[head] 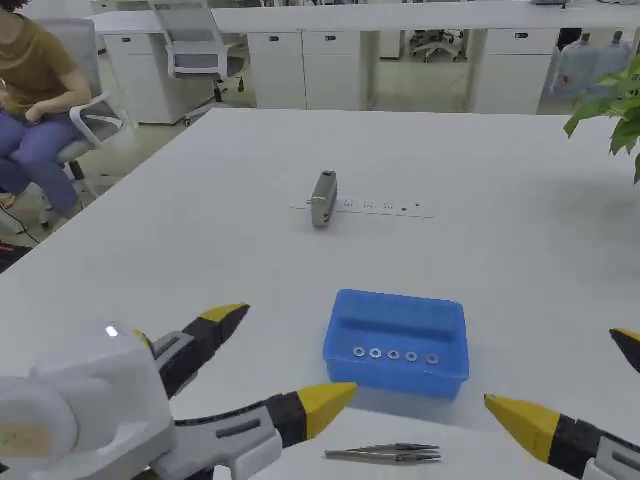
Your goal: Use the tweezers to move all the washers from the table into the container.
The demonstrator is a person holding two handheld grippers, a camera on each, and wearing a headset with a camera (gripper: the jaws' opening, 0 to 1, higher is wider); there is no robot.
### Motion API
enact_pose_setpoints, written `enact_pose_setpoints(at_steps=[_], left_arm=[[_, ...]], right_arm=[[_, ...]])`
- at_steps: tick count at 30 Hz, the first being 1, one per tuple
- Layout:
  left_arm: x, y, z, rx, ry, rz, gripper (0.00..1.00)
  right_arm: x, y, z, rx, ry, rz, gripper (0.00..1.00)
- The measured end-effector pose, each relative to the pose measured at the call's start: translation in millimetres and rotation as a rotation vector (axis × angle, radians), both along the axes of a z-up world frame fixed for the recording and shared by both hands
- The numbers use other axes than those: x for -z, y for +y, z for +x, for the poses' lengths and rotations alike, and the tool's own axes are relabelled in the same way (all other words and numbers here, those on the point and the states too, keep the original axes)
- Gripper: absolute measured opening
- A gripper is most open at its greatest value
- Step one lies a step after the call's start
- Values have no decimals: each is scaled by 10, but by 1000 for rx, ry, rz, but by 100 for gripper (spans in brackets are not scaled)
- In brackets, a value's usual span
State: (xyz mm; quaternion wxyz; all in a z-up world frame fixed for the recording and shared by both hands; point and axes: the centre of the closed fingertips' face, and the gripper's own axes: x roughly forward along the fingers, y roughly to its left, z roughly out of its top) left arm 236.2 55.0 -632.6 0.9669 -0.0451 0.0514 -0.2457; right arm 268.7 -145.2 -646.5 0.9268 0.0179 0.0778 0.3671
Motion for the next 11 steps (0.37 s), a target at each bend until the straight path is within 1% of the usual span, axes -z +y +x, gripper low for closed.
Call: enact_pose_setpoints(at_steps=[1, 2, 3, 6, 8, 10, 11], left_arm=[[-23, 36, 19, -23, -10, -12, 92], [-33, 53, 26, -30, -14, -20, 96], [-44, 84, 46, -53, -16, -30, 99], [-51, 125, 61, -70, -23, -31, 99], [-49, 132, 64, -74, -25, -26, 99], [-44, 147, 65, -83, -27, -6, 99], [-43, 158, 67, -85, -27, -4, 99]], right_arm=[[-35, -17, -1, 4, -13, 6, 93], [-57, -25, 1, 6, -22, 8, 95], [-89, -34, 5, 12, -37, 9, 96], [-138, -30, -5, 16, -56, 18, 99], [-141, -19, -14, 13, -57, 21, 99], [-125, -1, -22, 13, -54, 19, 99], [-116, 7, -21, 13, -54, 16, 99]])
